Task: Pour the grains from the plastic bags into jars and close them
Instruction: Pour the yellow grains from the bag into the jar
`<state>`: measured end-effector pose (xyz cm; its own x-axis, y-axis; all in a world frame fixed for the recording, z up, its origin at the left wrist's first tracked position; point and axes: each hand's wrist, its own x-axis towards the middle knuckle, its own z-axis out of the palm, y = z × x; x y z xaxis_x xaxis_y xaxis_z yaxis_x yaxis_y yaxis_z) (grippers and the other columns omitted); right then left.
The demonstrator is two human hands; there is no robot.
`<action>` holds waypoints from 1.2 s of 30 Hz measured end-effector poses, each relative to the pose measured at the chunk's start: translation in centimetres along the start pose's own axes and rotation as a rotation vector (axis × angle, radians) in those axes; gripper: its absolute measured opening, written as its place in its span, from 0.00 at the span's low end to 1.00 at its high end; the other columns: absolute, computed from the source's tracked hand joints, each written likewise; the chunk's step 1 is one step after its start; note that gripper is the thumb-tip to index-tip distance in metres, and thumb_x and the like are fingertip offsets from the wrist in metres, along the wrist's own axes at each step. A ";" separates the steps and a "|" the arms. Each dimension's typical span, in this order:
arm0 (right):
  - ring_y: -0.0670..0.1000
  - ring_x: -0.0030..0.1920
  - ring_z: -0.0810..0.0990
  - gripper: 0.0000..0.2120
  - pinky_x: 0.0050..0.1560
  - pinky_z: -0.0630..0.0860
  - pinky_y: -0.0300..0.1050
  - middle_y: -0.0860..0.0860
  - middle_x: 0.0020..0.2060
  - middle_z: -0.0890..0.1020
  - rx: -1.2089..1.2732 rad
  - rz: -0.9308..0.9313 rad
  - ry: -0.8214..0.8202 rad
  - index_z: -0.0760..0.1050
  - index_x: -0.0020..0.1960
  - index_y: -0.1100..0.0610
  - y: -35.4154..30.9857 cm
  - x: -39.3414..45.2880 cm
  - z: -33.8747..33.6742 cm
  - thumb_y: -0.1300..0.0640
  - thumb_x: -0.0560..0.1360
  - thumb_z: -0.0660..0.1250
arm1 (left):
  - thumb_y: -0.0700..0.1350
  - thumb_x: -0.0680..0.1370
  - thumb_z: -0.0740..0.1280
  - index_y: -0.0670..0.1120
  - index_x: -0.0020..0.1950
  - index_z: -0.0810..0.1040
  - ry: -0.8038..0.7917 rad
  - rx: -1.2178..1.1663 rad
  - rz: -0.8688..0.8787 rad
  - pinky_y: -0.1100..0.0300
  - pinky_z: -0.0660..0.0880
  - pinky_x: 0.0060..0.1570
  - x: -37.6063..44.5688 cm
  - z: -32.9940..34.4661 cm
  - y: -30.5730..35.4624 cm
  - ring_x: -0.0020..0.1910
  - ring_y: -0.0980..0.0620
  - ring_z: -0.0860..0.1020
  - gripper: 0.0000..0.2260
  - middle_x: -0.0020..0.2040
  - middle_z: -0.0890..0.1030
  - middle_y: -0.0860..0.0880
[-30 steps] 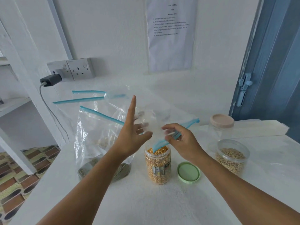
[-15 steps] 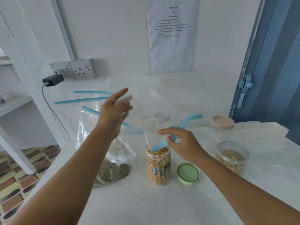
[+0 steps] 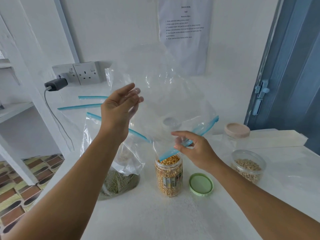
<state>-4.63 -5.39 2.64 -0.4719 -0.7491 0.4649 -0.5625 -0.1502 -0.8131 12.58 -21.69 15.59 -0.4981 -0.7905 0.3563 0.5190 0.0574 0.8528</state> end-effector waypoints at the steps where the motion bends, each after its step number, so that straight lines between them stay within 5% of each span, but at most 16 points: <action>1: 0.47 0.55 0.82 0.19 0.60 0.81 0.42 0.46 0.50 0.84 0.004 0.004 0.011 0.81 0.61 0.36 0.2 -0.2 0.2 0.58 0.77 0.75 | 0.30 0.79 0.69 0.45 0.60 0.83 -0.006 0.009 0.004 0.55 0.80 0.61 -0.2 0.2 -0.2 0.50 0.46 0.85 0.14 0.51 0.87 0.46; 10: 0.43 0.57 0.82 0.18 0.57 0.76 0.34 0.37 0.52 0.84 0.016 0.014 0.052 0.83 0.60 0.40 0.3 -0.1 0.3 0.61 0.78 0.74 | 0.29 0.81 0.67 0.45 0.61 0.83 -0.021 0.087 0.056 0.51 0.78 0.66 0.0 0.2 -0.6 0.57 0.42 0.85 0.15 0.56 0.87 0.46; 16: 0.43 0.55 0.82 0.16 0.56 0.74 0.32 0.39 0.47 0.84 -0.027 0.036 0.035 0.82 0.61 0.41 0.4 0.1 0.3 0.58 0.77 0.74 | 0.30 0.80 0.68 0.43 0.61 0.83 -0.009 0.110 0.068 0.55 0.80 0.59 0.2 0.2 -0.9 0.54 0.44 0.86 0.13 0.54 0.87 0.45; 23: 0.45 0.52 0.84 0.18 0.58 0.79 0.40 0.40 0.45 0.84 0.053 0.063 0.028 0.83 0.59 0.39 0.7 0.2 0.3 0.59 0.77 0.75 | 0.34 0.76 0.75 0.47 0.56 0.86 0.096 0.195 0.112 0.57 0.78 0.53 0.3 -0.3 -1.5 0.43 0.50 0.84 0.11 0.45 0.87 0.48; 29: 0.46 0.57 0.84 0.18 0.61 0.80 0.42 0.42 0.52 0.86 0.155 0.113 0.006 0.83 0.59 0.37 0.7 0.2 0.5 0.58 0.78 0.75 | 0.31 0.80 0.69 0.44 0.60 0.83 0.060 0.188 0.134 0.56 0.81 0.60 0.3 0.2 -1.4 0.52 0.46 0.86 0.12 0.54 0.86 0.45; 32: 0.43 0.63 0.81 0.13 0.64 0.78 0.42 0.43 0.57 0.86 0.278 0.144 -0.009 0.85 0.58 0.42 0.4 0.0 0.7 0.58 0.79 0.73 | 0.31 0.80 0.69 0.43 0.61 0.83 0.062 0.175 0.118 0.57 0.81 0.58 0.4 0.3 -1.4 0.53 0.45 0.87 0.13 0.56 0.86 0.43; 36: 0.44 0.57 0.84 0.09 0.58 0.78 0.37 0.45 0.52 0.88 0.285 0.148 0.062 0.86 0.56 0.51 0.1 0.0 0.5 0.60 0.79 0.73 | 0.31 0.81 0.69 0.43 0.61 0.83 0.061 0.191 0.108 0.56 0.81 0.60 0.3 0.3 -1.4 0.53 0.45 0.87 0.12 0.56 0.87 0.44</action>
<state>-4.35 -5.71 2.40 -0.5800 -0.7366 0.3479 -0.2762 -0.2239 -0.9347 11.51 -21.88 14.60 -0.4006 -0.8086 0.4309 0.4237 0.2535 0.8696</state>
